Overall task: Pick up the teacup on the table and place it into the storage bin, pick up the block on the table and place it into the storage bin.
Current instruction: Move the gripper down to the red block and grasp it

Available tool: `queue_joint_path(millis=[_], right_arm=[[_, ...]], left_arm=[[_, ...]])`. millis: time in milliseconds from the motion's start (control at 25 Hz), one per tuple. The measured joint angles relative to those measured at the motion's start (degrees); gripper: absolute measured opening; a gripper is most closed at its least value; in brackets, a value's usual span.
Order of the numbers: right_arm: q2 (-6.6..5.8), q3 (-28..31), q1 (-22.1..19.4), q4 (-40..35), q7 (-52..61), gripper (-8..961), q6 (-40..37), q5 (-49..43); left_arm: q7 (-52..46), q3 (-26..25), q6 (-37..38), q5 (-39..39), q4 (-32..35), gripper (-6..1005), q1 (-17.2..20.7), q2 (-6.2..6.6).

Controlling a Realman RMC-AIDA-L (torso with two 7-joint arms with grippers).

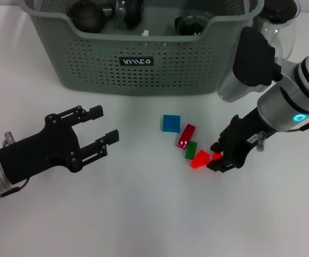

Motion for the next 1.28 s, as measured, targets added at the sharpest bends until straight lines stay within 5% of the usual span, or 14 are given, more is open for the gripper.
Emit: queue_joint_path(millis=[1280], right_arm=[[-0.19,-0.12,0.27,2.79,-0.32,380,2.67,0.2]], left_arm=[[0.1,-1.27,0.01,-0.11,0.01,617,0.28,0.01]])
